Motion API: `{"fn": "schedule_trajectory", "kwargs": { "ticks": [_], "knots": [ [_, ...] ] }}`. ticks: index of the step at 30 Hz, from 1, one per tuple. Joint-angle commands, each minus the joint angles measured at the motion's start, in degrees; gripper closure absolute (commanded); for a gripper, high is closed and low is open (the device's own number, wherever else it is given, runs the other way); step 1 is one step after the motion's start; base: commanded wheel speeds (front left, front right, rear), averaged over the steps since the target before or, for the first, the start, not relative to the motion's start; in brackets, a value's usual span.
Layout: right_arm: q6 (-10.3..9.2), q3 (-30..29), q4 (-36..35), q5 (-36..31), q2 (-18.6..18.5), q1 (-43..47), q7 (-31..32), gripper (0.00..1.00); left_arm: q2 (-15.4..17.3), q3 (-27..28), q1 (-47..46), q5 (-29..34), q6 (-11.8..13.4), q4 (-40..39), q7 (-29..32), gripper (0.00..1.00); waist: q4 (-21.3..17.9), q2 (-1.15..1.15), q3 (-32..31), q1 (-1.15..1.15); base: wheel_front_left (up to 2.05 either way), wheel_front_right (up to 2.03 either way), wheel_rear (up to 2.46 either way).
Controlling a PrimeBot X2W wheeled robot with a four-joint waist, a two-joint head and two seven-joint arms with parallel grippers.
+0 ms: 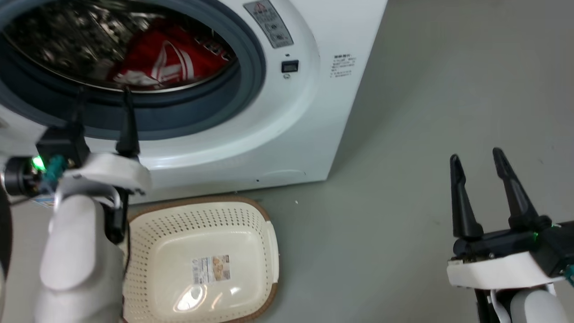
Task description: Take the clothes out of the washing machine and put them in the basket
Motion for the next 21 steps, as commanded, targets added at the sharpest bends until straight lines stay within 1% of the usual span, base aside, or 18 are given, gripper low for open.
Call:
{"fn": "schedule_trajectory", "kwargs": {
  "ticks": [1, 6, 10, 12, 15, 18, 19, 20, 21],
  "knots": [
    [-0.04, 0.06, -0.34, 0.45, -0.03, -1.47, -0.14, 0.00, 1.09, 0.16, -2.76, 0.15, -0.38, 1.50, -0.15, 0.00, -2.60, 0.00, 4.05, 0.00, 0.00, 0.00, 0.00],
    [-0.04, 0.07, -0.94, 1.76, -0.01, -4.33, -0.14, 0.00, 4.94, -0.75, -13.01, 0.58, -1.24, 8.25, -0.14, 0.00, -4.45, 0.00, 9.20, 0.00, 0.00, 0.00, 0.00],
    [-0.04, 0.28, -1.31, 2.83, -0.01, -6.19, -0.14, 0.00, 8.15, -2.37, -21.75, 1.16, -1.72, 15.83, 0.11, 0.00, -5.94, 0.00, 12.85, 0.00, 0.00, 0.00, 0.00],
    [-0.04, 0.41, -1.62, 3.50, -0.01, -7.01, -0.14, 0.00, 9.37, -2.99, -26.02, 0.50, -1.93, 19.18, 1.25, 0.00, -6.60, 0.00, 14.53, 0.00, 0.00, 0.00, 0.00],
    [-0.04, 0.68, -1.89, 4.29, -0.01, -8.19, -0.14, 0.00, 11.10, -4.99, -31.58, 0.96, -2.17, 22.98, 5.16, 0.00, -7.47, 0.00, 16.93, 0.00, 0.00, 0.00, 0.00],
    [-0.04, 0.82, -2.28, 5.10, -0.02, -9.47, -0.14, 0.00, 12.73, -6.65, -37.18, -0.04, -2.23, 25.00, 10.02, 0.00, -8.46, 0.00, 19.44, 0.00, 0.00, 0.00, 0.00],
    [-0.04, 0.72, -2.37, 5.25, -0.01, -9.85, -0.14, 0.00, 12.75, -7.63, -38.68, -0.85, -2.27, 25.62, 11.75, 0.00, -8.70, 0.00, 20.15, 0.00, 0.00, 0.00, 0.00],
    [-0.04, 0.67, -2.57, 5.54, -0.01, -10.26, -0.14, 0.00, 13.05, -8.95, -40.27, -1.57, -2.30, 26.13, 13.90, 0.00, -8.95, 0.00, 21.05, 0.00, 0.00, 0.00, 0.00],
    [-0.04, 0.52, -3.07, 6.08, -0.01, -11.45, -0.14, 0.00, 15.09, -13.48, -44.83, -3.86, -2.27, 27.02, 20.35, 0.00, -9.52, 0.00, 23.44, 0.00, 0.00, 0.00, 0.00]
  ]
}}
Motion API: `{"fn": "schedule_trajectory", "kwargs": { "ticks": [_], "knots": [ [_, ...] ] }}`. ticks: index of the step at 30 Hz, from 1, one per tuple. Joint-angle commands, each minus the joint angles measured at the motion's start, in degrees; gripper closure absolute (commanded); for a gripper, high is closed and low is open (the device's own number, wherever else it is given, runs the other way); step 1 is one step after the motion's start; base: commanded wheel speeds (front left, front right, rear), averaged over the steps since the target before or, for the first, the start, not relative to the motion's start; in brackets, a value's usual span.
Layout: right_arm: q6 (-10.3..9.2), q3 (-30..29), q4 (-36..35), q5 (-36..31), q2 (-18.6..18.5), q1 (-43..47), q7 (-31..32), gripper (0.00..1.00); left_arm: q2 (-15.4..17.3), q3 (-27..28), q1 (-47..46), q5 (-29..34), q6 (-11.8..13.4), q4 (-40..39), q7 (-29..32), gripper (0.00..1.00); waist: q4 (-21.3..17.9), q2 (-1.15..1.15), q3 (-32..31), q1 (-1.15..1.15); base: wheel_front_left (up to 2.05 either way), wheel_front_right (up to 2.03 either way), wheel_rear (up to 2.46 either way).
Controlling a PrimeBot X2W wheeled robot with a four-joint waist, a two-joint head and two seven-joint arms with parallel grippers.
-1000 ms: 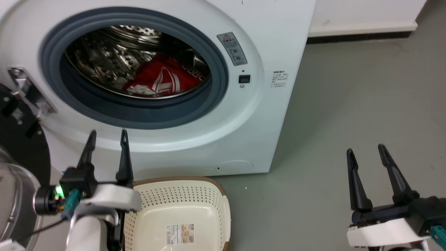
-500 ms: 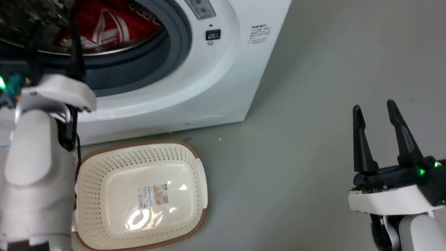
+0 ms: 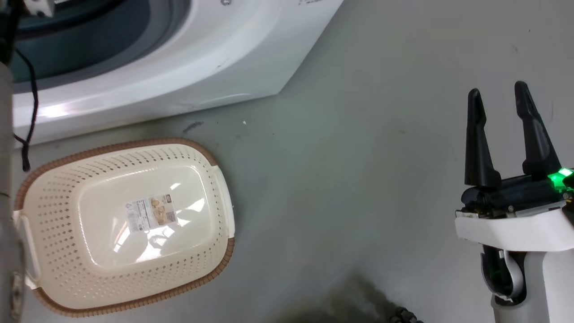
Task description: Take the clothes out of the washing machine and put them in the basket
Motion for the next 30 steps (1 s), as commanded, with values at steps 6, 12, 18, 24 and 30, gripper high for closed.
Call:
{"fn": "schedule_trajectory", "kwargs": {
  "ticks": [6, 12, 18, 24, 30],
  "knots": [
    [-0.04, 0.21, -0.87, 1.67, 0.03, -2.88, -0.14, 0.00, 4.64, -9.80, -8.94, -5.26, 0.04, 0.05, 13.74, 0.00, -2.34, 0.00, 6.48, -0.01, 0.00, 0.00, 0.00],
    [-0.04, 1.37, -2.00, 3.82, 0.02, -4.35, -0.14, 0.00, 8.61, -16.66, -17.92, -12.41, 0.03, 0.65, 33.22, 0.00, -4.23, 0.00, 11.21, -0.01, 0.00, 0.00, 0.00],
    [-0.04, 2.02, -2.64, 4.90, 0.02, -4.92, -0.14, 0.00, 11.20, -20.98, -21.33, -13.31, 0.03, 0.80, 42.23, 0.00, -5.60, 0.00, 14.33, -0.01, 0.00, 0.00, 0.00],
    [-0.04, 2.25, -2.90, 5.71, 0.02, -5.13, -0.14, 0.00, 12.24, -21.89, -21.35, -14.06, 0.00, 0.85, 44.02, 0.00, -6.40, 0.00, 15.83, -0.01, 0.00, 0.00, 0.00],
    [-0.04, 2.21, -2.44, 5.86, 0.02, -5.37, -0.14, 0.00, 12.53, -22.60, -20.91, -14.59, 0.04, 0.25, 43.19, 1.00, -6.18, 0.00, 15.72, -0.01, 0.00, 0.00, 0.00]
  ]
}}
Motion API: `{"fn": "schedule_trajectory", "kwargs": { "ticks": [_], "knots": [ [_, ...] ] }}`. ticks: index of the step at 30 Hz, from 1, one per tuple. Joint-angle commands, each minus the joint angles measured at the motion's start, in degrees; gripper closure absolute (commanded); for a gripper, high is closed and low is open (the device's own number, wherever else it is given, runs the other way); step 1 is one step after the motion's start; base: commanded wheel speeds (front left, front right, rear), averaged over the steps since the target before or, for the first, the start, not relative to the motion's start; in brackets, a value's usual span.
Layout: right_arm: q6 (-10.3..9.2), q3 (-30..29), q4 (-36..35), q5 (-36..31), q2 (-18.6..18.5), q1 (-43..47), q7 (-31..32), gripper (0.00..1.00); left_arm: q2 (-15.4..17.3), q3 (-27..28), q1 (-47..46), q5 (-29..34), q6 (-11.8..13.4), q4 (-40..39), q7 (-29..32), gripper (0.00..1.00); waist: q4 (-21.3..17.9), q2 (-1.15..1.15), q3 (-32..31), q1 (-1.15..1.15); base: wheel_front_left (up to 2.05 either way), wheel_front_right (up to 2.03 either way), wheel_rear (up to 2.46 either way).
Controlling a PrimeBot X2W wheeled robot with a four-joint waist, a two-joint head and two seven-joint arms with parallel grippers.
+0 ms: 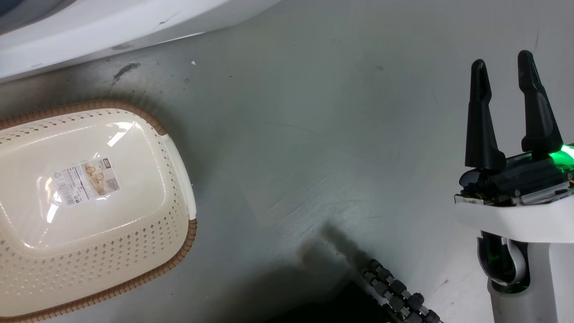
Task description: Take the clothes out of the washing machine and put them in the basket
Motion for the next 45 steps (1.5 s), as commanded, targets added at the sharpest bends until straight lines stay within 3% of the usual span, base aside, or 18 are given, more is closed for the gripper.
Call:
{"fn": "schedule_trajectory", "kwargs": {
  "ticks": [1, 11, 23, 33, 45],
  "knots": [
    [-0.04, -0.02, 0.12, 0.09, 0.01, -1.08, -0.14, 0.00, -0.20, -0.62, 1.27, -0.42, -0.05, -0.08, -0.87, 1.00, 0.23, 0.00, -0.42, 0.00, 0.00, 0.00, 0.00],
    [-0.04, -0.37, 0.61, -1.78, 0.00, -0.35, -0.14, 0.00, -1.24, 0.07, 3.09, -2.47, -0.03, -0.23, -8.20, 1.00, 2.06, 0.00, -4.76, 0.00, 0.00, 0.00, 0.00],
    [-0.04, -0.59, 1.85, -5.00, -0.01, 3.23, -0.15, 0.00, -5.17, 0.92, 17.65, -7.63, -0.01, 1.09, -27.37, 1.00, 4.99, 0.00, -15.91, 0.00, 0.00, 0.00, 0.00],
    [-0.04, -0.32, 2.72, -7.69, -0.01, 6.33, -0.14, 0.00, -7.57, -0.34, 28.87, -7.86, 0.10, 0.53, -42.61, 1.00, 7.44, 0.00, -23.73, 0.00, 0.00, 0.00, 0.00],
    [-0.04, -0.77, 4.17, -9.99, -0.01, 11.96, -0.14, 0.00, -11.12, -0.70, 42.42, -8.81, 2.54, -1.73, -57.41, 1.00, 11.18, 0.00, -33.93, 0.00, 0.00, 0.00, 0.00]
  ]
}}
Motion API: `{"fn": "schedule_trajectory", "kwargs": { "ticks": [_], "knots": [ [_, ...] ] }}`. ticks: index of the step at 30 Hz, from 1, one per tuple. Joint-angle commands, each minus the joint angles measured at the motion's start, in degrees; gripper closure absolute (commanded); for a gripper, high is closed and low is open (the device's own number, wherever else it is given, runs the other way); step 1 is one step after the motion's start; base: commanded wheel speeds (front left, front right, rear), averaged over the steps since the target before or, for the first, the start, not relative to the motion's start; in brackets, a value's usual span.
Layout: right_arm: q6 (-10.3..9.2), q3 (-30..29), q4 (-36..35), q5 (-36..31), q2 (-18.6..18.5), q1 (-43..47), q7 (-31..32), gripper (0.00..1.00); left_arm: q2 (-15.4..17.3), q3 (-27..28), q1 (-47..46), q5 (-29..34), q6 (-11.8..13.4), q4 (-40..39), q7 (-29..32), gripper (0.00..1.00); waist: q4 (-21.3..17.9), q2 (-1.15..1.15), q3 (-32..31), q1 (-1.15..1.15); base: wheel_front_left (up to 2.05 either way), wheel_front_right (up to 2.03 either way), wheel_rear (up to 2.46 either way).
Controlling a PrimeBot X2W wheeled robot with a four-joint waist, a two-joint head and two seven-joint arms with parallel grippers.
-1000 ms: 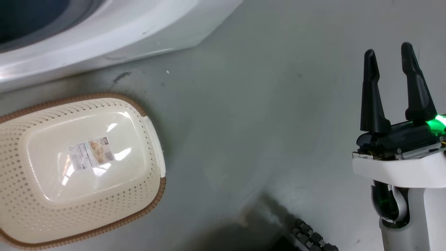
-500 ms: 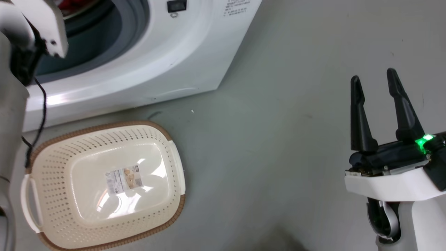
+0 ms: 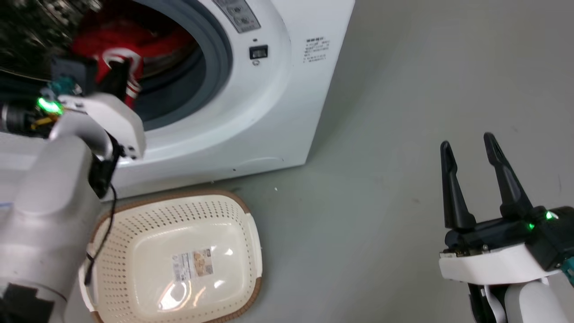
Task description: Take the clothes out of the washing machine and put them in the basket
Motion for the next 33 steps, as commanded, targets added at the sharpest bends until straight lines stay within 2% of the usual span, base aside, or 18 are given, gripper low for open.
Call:
{"fn": "schedule_trajectory", "kwargs": {
  "ticks": [1, 8, 19, 33],
  "knots": [
    [-0.04, -0.29, 0.27, -0.28, -0.03, 1.22, -0.15, 0.00, -0.62, -0.19, 2.08, -0.07, 0.55, -0.65, -1.46, 1.00, 1.77, 0.00, -3.27, 0.01, 0.00, 0.00, 0.00],
    [-0.04, -0.54, 1.05, -1.42, -0.02, 4.49, -0.14, 0.00, -2.09, 0.46, 9.82, -0.74, 3.57, -5.38, -5.14, 1.00, 3.59, 0.00, -8.87, 0.01, 0.00, 0.00, 0.00],
    [-0.04, -0.94, 2.05, -2.52, -0.03, 9.14, -0.14, 0.00, -2.60, 1.42, 23.64, -0.12, 8.81, -17.47, -6.32, 1.00, 5.99, 0.00, -16.14, 0.01, 0.00, 0.00, 0.00],
    [-0.04, -1.94, 2.38, -1.95, -0.02, 12.66, -0.14, 0.00, -1.99, 1.32, 40.39, -0.52, 13.59, -30.85, -6.38, 1.00, 7.70, 0.00, -20.69, 0.01, 0.00, 0.00, 0.00]
  ]
}}
